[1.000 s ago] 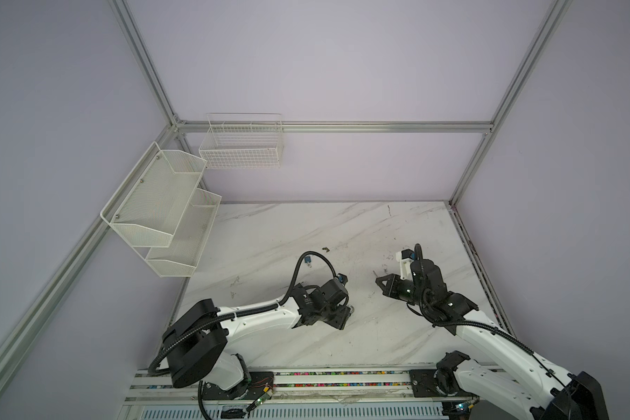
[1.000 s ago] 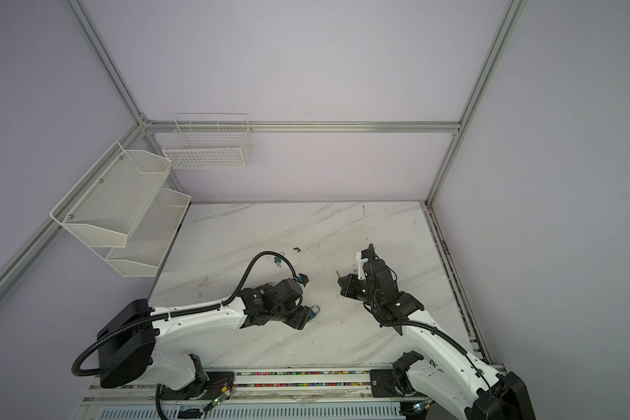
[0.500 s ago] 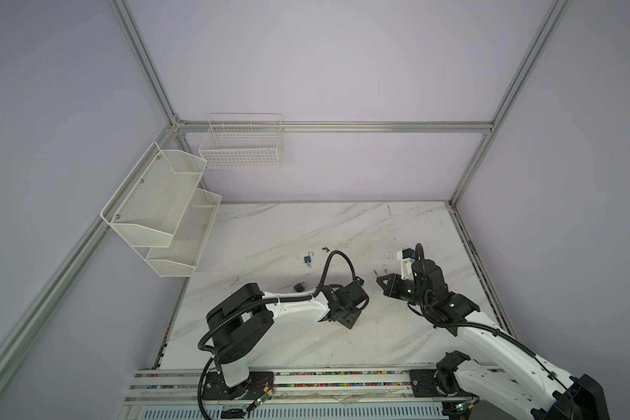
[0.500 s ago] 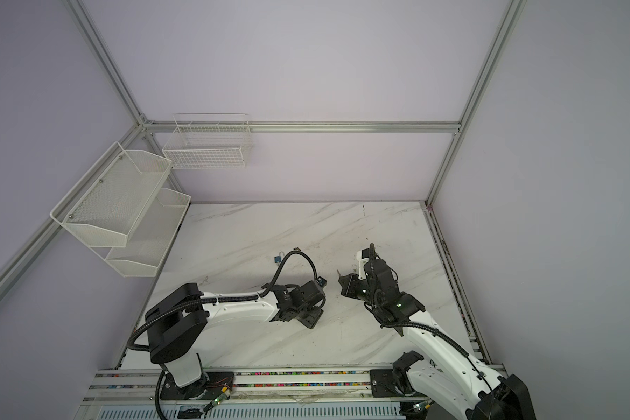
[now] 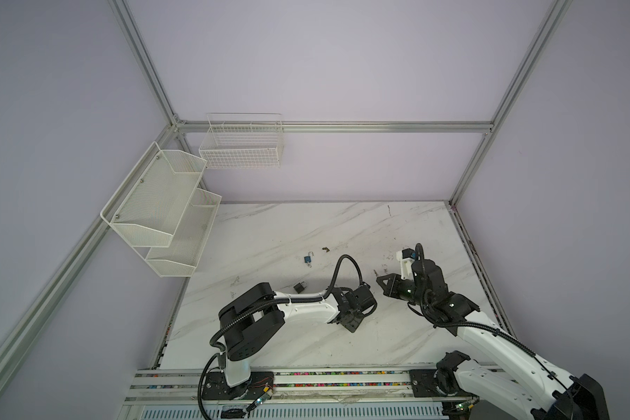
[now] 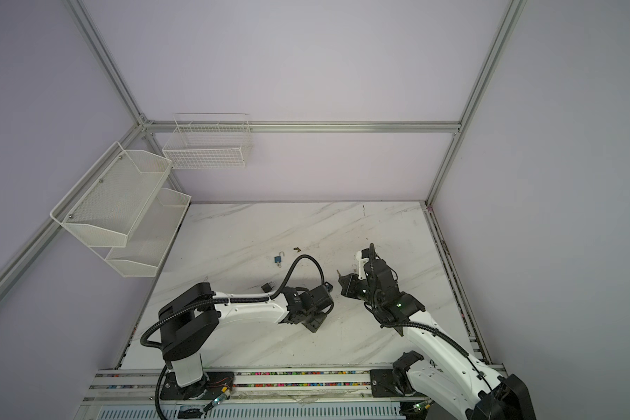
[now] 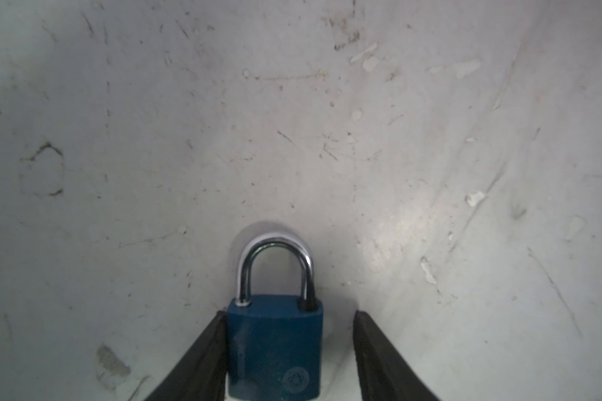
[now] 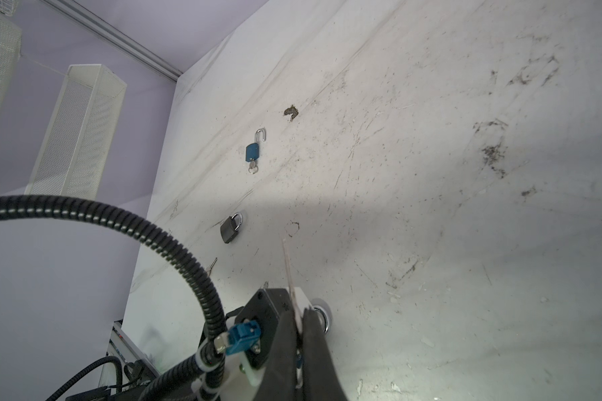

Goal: Unlock with the key
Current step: 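Lower the open left gripper over a blue padlock while the right gripper lowers the key, then close the left gripper on the blue padlock body and lift it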

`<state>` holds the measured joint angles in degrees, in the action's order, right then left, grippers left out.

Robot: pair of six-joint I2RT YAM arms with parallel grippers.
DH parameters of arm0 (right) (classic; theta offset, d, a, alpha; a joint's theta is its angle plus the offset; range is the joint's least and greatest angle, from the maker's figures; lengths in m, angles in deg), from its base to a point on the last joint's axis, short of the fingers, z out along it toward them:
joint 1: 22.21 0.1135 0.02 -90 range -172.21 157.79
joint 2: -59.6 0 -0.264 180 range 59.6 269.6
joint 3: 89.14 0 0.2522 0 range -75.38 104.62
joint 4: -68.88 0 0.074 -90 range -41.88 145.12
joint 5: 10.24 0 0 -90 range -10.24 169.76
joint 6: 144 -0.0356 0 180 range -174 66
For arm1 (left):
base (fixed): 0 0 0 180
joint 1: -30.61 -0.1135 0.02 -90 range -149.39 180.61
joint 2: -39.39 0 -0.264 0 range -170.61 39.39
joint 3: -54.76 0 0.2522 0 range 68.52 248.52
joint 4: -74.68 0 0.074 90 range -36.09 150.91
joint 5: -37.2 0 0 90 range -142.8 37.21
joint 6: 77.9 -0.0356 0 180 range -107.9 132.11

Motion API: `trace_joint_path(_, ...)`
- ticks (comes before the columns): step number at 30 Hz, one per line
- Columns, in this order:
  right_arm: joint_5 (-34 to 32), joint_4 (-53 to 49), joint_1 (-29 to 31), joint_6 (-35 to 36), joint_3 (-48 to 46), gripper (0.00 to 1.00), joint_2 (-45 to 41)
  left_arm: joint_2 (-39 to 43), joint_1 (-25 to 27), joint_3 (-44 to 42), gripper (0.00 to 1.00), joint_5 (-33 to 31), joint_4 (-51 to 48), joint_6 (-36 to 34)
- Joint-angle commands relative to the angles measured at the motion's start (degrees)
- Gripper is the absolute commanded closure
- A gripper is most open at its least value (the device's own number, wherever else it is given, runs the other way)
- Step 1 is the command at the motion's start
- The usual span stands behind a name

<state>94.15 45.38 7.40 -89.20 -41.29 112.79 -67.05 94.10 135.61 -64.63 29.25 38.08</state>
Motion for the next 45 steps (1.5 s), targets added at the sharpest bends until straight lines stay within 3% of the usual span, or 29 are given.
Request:
trace_joint_path(1,0.3,0.1,-0.2,1.0,0.4,1.0,0.0,-1.5,0.3,5.6,0.43,-1.9,-2.6,2.6)
trace_joint_path(9,0.2,-0.2,-0.2,0.8,0.2,1.0,-1.1,-3.9,0.3,7.4,0.47,-3.9,-6.6,5.6)
trace_joint_path(22,0.2,-0.1,-0.2,0.8,0.4,1.0,-1.3,-3.1,0.4,6.3,0.52,0.0,-8.4,5.8)
trace_joint_path(45,0.4,-1.5,-0.2,0.1,1.9,1.0,-1.8,-2.6,-0.1,7.2,0.66,-3.8,-9.9,12.7)
